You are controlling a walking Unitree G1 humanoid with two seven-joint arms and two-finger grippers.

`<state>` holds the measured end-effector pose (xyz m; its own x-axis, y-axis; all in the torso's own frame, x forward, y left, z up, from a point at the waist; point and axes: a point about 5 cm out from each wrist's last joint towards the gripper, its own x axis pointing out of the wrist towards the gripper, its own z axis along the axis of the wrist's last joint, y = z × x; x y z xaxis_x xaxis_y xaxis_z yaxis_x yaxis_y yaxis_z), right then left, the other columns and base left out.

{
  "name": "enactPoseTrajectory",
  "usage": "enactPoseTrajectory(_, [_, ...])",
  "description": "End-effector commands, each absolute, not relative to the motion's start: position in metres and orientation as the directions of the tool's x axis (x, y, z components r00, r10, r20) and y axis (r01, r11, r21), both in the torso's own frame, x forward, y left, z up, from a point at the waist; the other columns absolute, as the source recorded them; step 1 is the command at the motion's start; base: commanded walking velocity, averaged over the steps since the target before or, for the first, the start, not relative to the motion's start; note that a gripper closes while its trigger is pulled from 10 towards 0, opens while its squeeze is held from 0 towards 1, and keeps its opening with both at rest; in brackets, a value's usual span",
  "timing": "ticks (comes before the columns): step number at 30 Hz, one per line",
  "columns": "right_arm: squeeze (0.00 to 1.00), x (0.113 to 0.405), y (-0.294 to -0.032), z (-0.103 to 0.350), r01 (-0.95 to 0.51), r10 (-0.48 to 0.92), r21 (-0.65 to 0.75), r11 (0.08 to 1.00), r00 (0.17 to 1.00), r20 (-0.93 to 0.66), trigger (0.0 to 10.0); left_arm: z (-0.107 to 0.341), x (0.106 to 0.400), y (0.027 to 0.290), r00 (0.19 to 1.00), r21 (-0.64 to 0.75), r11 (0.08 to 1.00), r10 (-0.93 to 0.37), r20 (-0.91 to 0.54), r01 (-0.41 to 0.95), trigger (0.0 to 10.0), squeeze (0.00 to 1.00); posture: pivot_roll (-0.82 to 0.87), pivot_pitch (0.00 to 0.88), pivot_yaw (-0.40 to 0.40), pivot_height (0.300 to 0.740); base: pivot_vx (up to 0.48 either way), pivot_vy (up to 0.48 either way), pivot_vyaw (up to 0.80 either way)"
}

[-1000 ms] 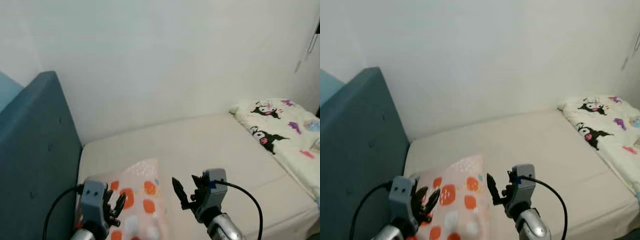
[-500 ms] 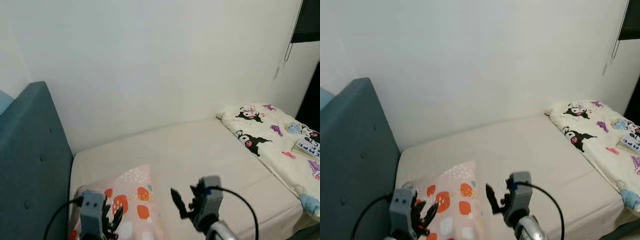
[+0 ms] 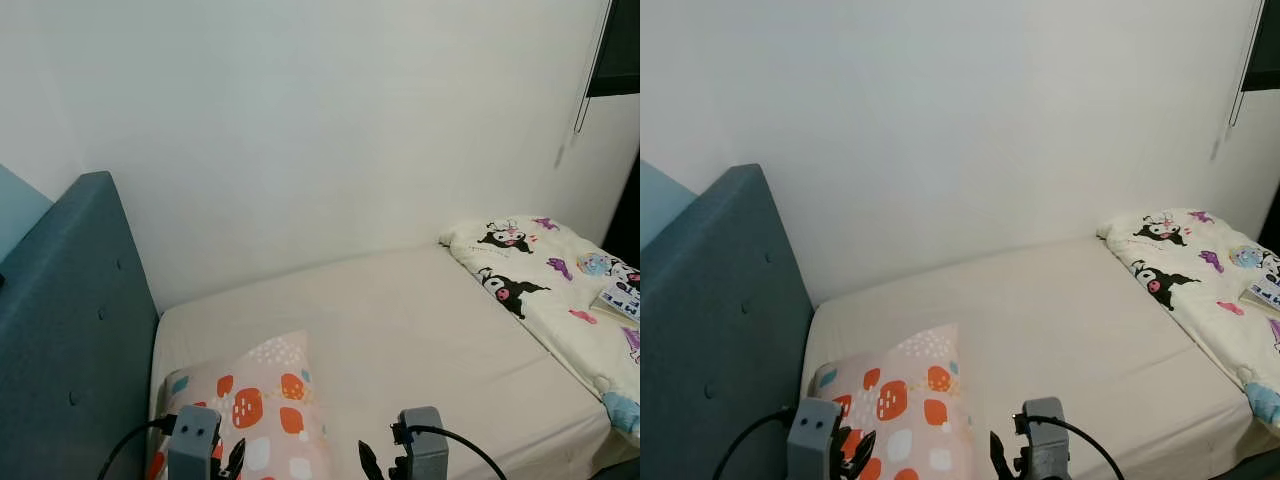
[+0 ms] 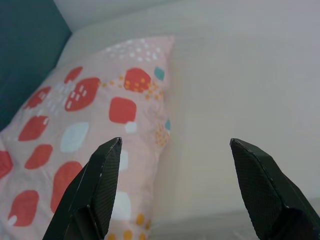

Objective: Clean up the room

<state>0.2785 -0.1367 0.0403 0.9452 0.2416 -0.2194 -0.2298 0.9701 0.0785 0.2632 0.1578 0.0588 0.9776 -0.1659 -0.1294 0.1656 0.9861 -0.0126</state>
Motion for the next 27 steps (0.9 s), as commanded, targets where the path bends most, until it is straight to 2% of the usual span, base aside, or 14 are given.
enactPoseTrajectory(1, [0.00,0.2790,-0.1337,0.0411,-0.240,0.252,0.083,0.967,0.946,-0.205,10.0,0.0536,0.2603,0.1571,0.976,-0.003,0.987,-0.161,-0.145,0.162,10.0,0.00,0.03,0.098,0.000,0.740,0.000,0.000,0.00])
enactPoseTrajectory(12, [0.00,0.2829,-0.1352,0.0429,-0.235,0.244,0.067,0.970,0.951,-0.191,10.0,0.0547,0.2601,0.1532,0.978,-0.002,0.988,-0.152,-0.145,0.153,10.0,0.00,0.03,0.102,-0.001,0.740,0.000,-0.463,0.77])
enactPoseTrajectory(14, [0.00,0.2833,-0.1364,0.0433,-0.224,0.236,0.084,0.971,0.954,-0.184,10.0,0.0548,0.2602,0.1532,0.978,-0.002,0.988,-0.150,-0.142,0.151,10.0,0.00,0.03,0.104,-0.001,0.740,0.000,-0.480,0.00])
enactPoseTrajectory(27, [0.00,0.2843,-0.1433,0.0432,-0.196,0.210,0.094,0.976,0.961,-0.179,10.0,0.0559,0.2640,0.1555,0.980,-0.021,0.991,-0.135,-0.148,0.133,10.0,0.00,0.02,0.107,0.006,0.740,0.000,0.000,0.00])
